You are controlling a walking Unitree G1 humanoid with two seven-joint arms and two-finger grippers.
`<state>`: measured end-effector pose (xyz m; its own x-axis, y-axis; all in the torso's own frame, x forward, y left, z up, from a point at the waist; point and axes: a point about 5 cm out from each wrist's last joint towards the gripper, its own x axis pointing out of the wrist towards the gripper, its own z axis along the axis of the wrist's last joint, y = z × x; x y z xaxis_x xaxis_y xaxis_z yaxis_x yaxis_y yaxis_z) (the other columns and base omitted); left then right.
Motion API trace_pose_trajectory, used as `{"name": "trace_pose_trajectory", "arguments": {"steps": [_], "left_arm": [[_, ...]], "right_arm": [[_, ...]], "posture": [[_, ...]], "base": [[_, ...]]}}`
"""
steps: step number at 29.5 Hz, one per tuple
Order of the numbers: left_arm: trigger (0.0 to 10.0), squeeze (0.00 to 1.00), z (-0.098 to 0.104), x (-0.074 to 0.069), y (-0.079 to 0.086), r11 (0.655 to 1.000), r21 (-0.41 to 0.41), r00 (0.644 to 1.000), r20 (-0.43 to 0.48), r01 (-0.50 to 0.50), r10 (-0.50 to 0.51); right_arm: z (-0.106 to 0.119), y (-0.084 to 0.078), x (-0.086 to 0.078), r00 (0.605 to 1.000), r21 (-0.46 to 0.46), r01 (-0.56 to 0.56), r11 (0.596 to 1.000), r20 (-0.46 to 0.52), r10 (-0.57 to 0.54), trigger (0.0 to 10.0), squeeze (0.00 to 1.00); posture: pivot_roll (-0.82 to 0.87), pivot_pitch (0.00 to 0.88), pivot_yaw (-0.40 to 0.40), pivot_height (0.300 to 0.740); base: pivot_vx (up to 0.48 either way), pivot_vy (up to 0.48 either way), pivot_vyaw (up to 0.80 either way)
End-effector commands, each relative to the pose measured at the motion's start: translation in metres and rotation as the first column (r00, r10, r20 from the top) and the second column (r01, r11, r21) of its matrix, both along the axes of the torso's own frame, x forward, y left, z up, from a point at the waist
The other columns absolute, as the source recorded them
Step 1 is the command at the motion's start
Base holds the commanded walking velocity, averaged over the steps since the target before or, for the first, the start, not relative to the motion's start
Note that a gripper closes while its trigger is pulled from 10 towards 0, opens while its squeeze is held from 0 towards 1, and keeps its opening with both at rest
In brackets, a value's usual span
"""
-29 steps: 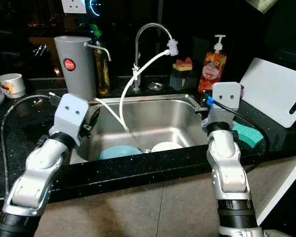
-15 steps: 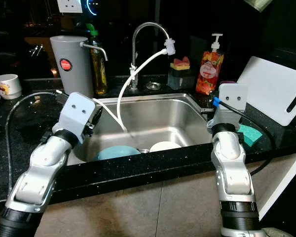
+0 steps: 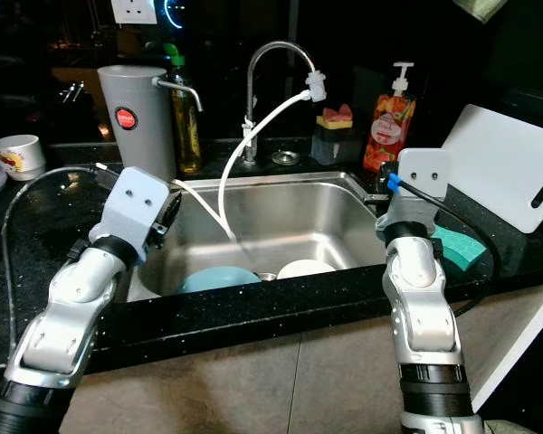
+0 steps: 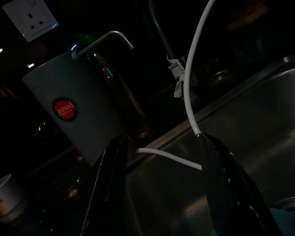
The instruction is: Kitchen organization
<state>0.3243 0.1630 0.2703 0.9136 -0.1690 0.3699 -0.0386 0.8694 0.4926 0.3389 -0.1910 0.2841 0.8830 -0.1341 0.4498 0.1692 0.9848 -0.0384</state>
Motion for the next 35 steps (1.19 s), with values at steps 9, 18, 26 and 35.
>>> {"name": "trace_pose_trajectory", "arguments": {"steps": [9, 18, 26, 35], "left_arm": [[10.0, 0.00, 0.002, 0.003, 0.015, 0.995, 0.042, 0.996, -0.012, -0.092, 0.092], [10.0, 0.00, 0.001, 0.002, 0.012, 0.995, 0.037, 0.996, -0.010, -0.090, 0.090], [10.0, 0.00, 0.001, 0.004, 0.012, 0.994, 0.059, 0.995, -0.003, -0.096, 0.097], [10.0, 0.00, -0.008, 0.007, 0.023, 0.976, 0.131, 0.983, -0.035, -0.175, 0.181]], "right_arm": [[-0.002, -0.006, 0.000, 1.000, 0.008, 0.014, 1.000, -0.003, -0.014, 10.0, 0.00], [0.000, -0.004, 0.001, 1.000, 0.001, 0.003, 1.000, -0.002, -0.003, 10.0, 0.00], [-0.001, -0.002, 0.001, 1.000, 0.003, -0.001, 1.000, -0.004, 0.001, 10.0, 0.00], [0.000, -0.006, 0.001, 1.000, 0.001, 0.010, 1.000, -0.004, -0.010, 10.0, 0.00]], "posture": [[0.13, 0.022, -0.064, 0.740], [0.12, 0.024, -0.076, 0.740], [0.12, 0.017, -0.072, 0.740], [0.12, 0.023, -0.072, 0.740]], "base": [[0.000, 0.000, 0.00], [0.000, 0.000, 0.00], [0.000, 0.000, 0.00], [0.000, 0.000, 0.00]]}}
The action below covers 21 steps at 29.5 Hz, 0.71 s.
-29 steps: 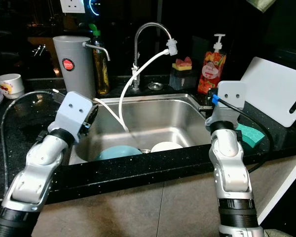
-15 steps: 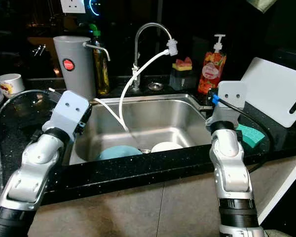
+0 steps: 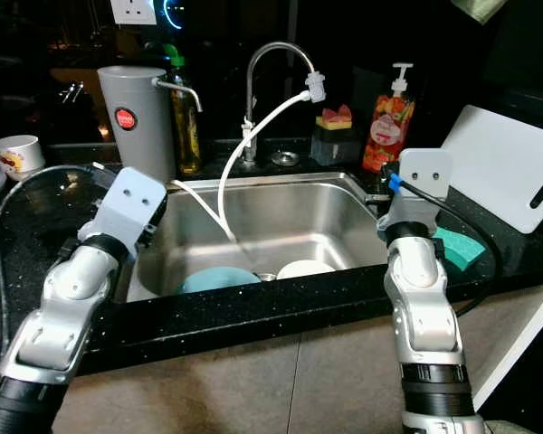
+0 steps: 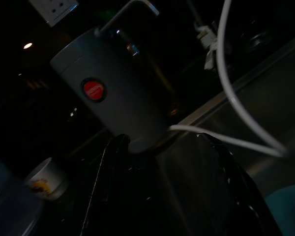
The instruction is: Kitchen organization
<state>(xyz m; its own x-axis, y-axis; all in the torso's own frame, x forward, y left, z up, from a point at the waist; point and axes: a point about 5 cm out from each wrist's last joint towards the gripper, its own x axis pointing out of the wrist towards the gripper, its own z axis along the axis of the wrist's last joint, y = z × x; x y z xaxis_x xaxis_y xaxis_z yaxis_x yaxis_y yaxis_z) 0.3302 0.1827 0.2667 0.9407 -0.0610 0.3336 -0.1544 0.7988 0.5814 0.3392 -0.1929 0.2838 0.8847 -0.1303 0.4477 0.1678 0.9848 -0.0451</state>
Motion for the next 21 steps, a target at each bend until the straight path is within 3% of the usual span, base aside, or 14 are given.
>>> {"name": "trace_pose_trajectory", "arguments": {"steps": [1, 7, 8, 10, 12, 18, 21], "left_arm": [[10.0, 0.00, -0.006, 0.000, 0.006, 0.999, 0.027, 0.999, -0.028, -0.036, 0.036], [10.0, 0.00, -0.011, 0.002, 0.029, 0.991, 0.044, 0.986, -0.102, -0.126, 0.130], [10.0, 0.00, -0.011, 0.004, 0.045, 0.979, 0.090, 0.970, -0.143, -0.185, 0.197], [10.0, 0.00, -0.010, 0.004, 0.048, 0.975, 0.101, 0.966, -0.151, -0.199, 0.212], [10.0, 0.00, -0.009, 0.006, 0.073, 0.934, 0.185, 0.917, -0.208, -0.304, 0.340], [10.0, 0.00, -0.011, 0.005, 0.087, 0.912, 0.225, 0.879, -0.265, -0.343, 0.396], [10.0, 0.00, -0.018, 0.000, 0.107, 0.869, 0.307, 0.812, -0.333, -0.388, 0.480]], "right_arm": [[0.000, -0.004, 0.001, 1.000, 0.006, 0.010, 1.000, -0.002, -0.010, 10.0, 0.00], [-0.002, -0.003, 0.000, 1.000, 0.007, 0.010, 1.000, -0.005, -0.010, 10.0, 0.00], [-0.002, -0.004, 0.000, 1.000, 0.013, 0.017, 1.000, -0.005, -0.017, 10.0, 0.00], [-0.002, -0.004, 0.000, 1.000, 0.015, 0.019, 1.000, -0.005, -0.019, 10.0, 0.00], [-0.005, -0.005, -0.001, 1.000, 0.020, 0.023, 1.000, -0.009, -0.023, 10.0, 0.00], [-0.006, -0.005, -0.002, 1.000, 0.025, 0.028, 0.999, -0.011, -0.028, 10.0, 0.00], [-0.005, -0.006, -0.001, 1.000, 0.032, 0.031, 0.999, -0.008, -0.031, 10.0, 0.00]], "posture": [[0.11, 0.025, -0.077, 0.740], [0.11, 0.029, -0.067, 0.740], [0.11, 0.033, -0.060, 0.740], [0.11, 0.033, -0.060, 0.740], [0.12, 0.036, -0.053, 0.740], [0.12, 0.037, -0.047, 0.740], [0.12, 0.039, -0.045, 0.740]], "base": [[0.000, 0.000, 0.00], [0.000, 0.000, 0.00], [0.000, 0.000, 0.00], [0.000, 0.000, 0.00], [0.000, 0.000, 0.00], [0.000, 0.000, 0.00], [0.000, 0.000, 0.00]]}}
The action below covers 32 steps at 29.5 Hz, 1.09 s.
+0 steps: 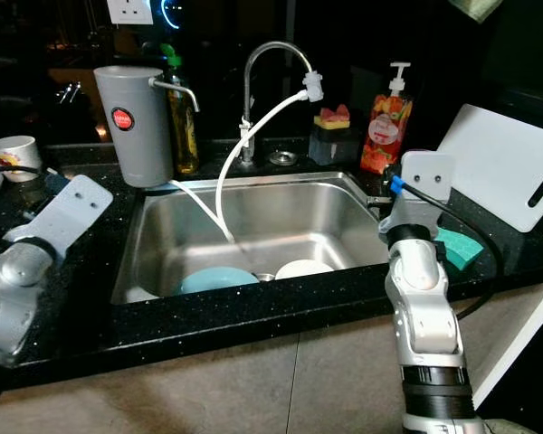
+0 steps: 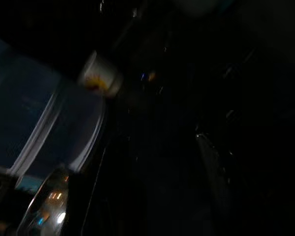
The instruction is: Kitchen organization
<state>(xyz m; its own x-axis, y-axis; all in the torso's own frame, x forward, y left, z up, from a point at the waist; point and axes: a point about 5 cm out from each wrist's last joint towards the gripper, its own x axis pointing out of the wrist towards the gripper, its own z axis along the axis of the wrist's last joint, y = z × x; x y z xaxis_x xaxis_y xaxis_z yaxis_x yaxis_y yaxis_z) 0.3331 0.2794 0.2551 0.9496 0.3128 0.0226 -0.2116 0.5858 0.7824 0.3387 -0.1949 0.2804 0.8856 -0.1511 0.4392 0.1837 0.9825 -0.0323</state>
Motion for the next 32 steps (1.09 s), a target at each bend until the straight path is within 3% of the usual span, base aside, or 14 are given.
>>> {"name": "trace_pose_trajectory", "arguments": {"steps": [1, 3, 7, 13, 24, 25, 26, 27, 28, 29, 32], "left_arm": [[10.0, 0.00, -0.007, -0.002, 0.010, 0.998, 0.034, 0.996, -0.071, -0.047, 0.049], [10.0, 0.00, -0.014, -0.009, 0.025, 0.990, 0.095, 0.983, -0.137, -0.107, 0.120], [10.0, 0.00, -0.015, -0.014, 0.036, 0.982, 0.125, 0.972, -0.169, -0.143, 0.163], [10.0, 0.00, -0.020, -0.033, 0.072, 0.956, 0.192, 0.925, -0.270, -0.220, 0.267], [10.0, 0.00, -0.029, -0.039, 0.078, 0.957, 0.176, 0.907, -0.318, -0.231, 0.278], [8.7, 0.00, -0.030, -0.041, 0.079, 0.956, 0.175, 0.903, -0.323, -0.236, 0.282], [8.7, 0.00, -0.031, -0.041, 0.080, 0.955, 0.177, 0.902, -0.325, -0.236, 0.283], [6.3, 0.00, -0.031, -0.042, 0.082, 0.955, 0.176, 0.900, -0.327, -0.240, 0.287], [6.3, 0.00, -0.032, -0.042, 0.083, 0.954, 0.175, 0.899, -0.329, -0.243, 0.290], [4.6, 0.00, -0.032, -0.044, 0.085, 0.952, 0.175, 0.897, -0.330, -0.250, 0.296], [4.6, 0.00, -0.032, -0.046, 0.088, 0.950, 0.171, 0.892, -0.332, -0.263, 0.307]], "right_arm": [[-0.002, -0.004, -0.001, 1.000, 0.018, 0.014, 1.000, -0.001, -0.014, 10.0, 0.00], [-0.004, -0.004, 0.000, 1.000, 0.021, 0.013, 1.000, -0.007, -0.013, 10.0, 0.00], [-0.005, -0.003, 0.000, 1.000, 0.024, 0.011, 1.000, -0.011, -0.010, 10.0, 0.00], [-0.006, -0.001, 0.003, 1.000, 0.026, 0.002, 1.000, -0.014, -0.002, 10.0, 0.00], [-0.005, -0.001, 0.003, 1.000, 0.024, 0.002, 1.000, -0.012, -0.001, 10.0, 0.00], [-0.004, -0.002, 0.003, 1.000, 0.023, 0.001, 1.000, -0.012, -0.001, 10.0, 0.00], [-0.004, -0.002, 0.003, 1.000, 0.023, 0.001, 1.000, -0.012, -0.001, 10.0, 0.00], [-0.004, -0.002, 0.003, 1.000, 0.022, 0.001, 1.000, -0.012, 0.000, 10.0, 0.00], [-0.004, -0.002, 0.003, 1.000, 0.022, 0.000, 1.000, -0.011, 0.000, 10.0, 0.00], [-0.004, -0.002, 0.003, 1.000, 0.022, 0.000, 1.000, -0.011, 0.001, 10.0, 0.00], [-0.003, -0.002, 0.004, 1.000, 0.022, -0.002, 1.000, -0.011, 0.002, 10.0, 0.00]], "posture": [[0.12, 0.039, -0.045, 0.740], [0.12, 0.039, -0.045, 0.740], [0.13, 0.042, -0.051, 0.740], [0.15, 0.047, -0.058, 0.740], [0.15, 0.050, -0.062, 0.740], [0.15, 0.051, -0.065, 0.740], [0.15, 0.051, -0.065, 0.740], [0.15, 0.051, -0.066, 0.740], [0.15, 0.051, -0.066, 0.740], [0.15, 0.052, -0.068, 0.740], [0.15, 0.052, -0.069, 0.740]], "base": [[0.000, 0.000, 0.00], [0.000, 0.000, 0.00], [0.000, 0.000, 0.00], [0.000, 0.000, 0.00], [0.000, 0.000, 0.00], [0.000, 0.000, 0.00], [0.000, 0.000, 0.00], [0.000, 0.000, 0.00], [0.000, 0.000, 0.00], [0.000, 0.000, 0.00], [0.000, 0.000, 0.00]]}}
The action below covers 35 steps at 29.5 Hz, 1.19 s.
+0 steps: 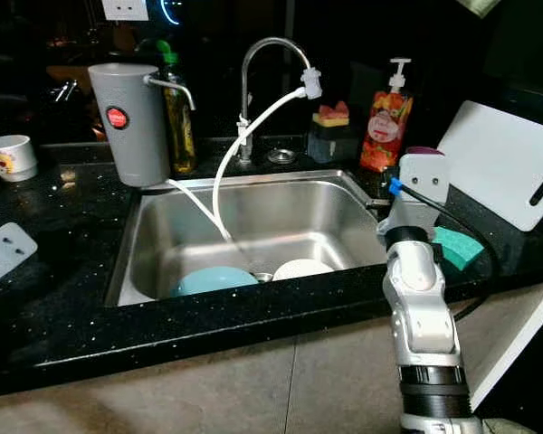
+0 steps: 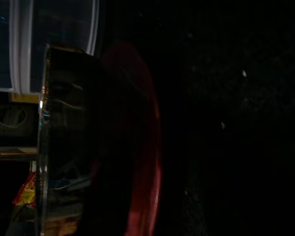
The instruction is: Kitchen organization
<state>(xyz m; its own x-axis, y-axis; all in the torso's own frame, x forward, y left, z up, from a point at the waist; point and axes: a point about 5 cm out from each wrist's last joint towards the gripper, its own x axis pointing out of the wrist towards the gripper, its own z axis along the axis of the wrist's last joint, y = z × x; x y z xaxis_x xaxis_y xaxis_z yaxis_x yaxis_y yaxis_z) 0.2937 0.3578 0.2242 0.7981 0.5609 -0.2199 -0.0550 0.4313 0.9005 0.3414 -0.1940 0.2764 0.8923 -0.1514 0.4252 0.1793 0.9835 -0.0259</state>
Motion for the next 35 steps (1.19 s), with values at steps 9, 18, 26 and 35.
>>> {"name": "trace_pose_trajectory", "arguments": {"steps": [9, 18, 26, 35], "left_arm": [[1.6, 0.00, -0.006, -0.014, 0.023, 0.996, -0.018, 0.996, -0.034, -0.083, 0.082], [8.4, 0.00, -0.014, -0.012, 0.019, 0.997, -0.038, 0.996, -0.048, -0.074, 0.072], [10.0, 0.00, -0.020, -0.005, 0.003, 0.994, -0.108, 0.998, -0.060, 0.002, -0.008], [10.0, 0.00, -0.026, 0.007, -0.030, 0.976, -0.155, 0.983, -0.083, 0.150, -0.165]], "right_arm": [[0.001, -0.002, 0.002, 1.000, 0.011, -0.001, 1.000, 0.003, 0.001, 10.0, 0.00], [0.002, -0.002, 0.002, 1.000, 0.009, -0.001, 1.000, 0.005, 0.001, 10.0, 0.00], [0.003, -0.003, 0.003, 1.000, 0.009, -0.001, 1.000, 0.006, 0.001, 10.0, 0.00], [0.002, -0.003, 0.002, 1.000, 0.012, 0.003, 1.000, 0.008, -0.003, 10.0, 0.00]], "posture": [[0.15, 0.051, -0.071, 0.740], [0.14, 0.050, -0.073, 0.740], [0.14, 0.049, -0.074, 0.740], [0.14, 0.049, -0.074, 0.740]], "base": [[0.000, 0.000, 0.00], [0.000, 0.000, 0.00], [0.000, 0.000, 0.00], [0.000, 0.000, 0.00]]}}
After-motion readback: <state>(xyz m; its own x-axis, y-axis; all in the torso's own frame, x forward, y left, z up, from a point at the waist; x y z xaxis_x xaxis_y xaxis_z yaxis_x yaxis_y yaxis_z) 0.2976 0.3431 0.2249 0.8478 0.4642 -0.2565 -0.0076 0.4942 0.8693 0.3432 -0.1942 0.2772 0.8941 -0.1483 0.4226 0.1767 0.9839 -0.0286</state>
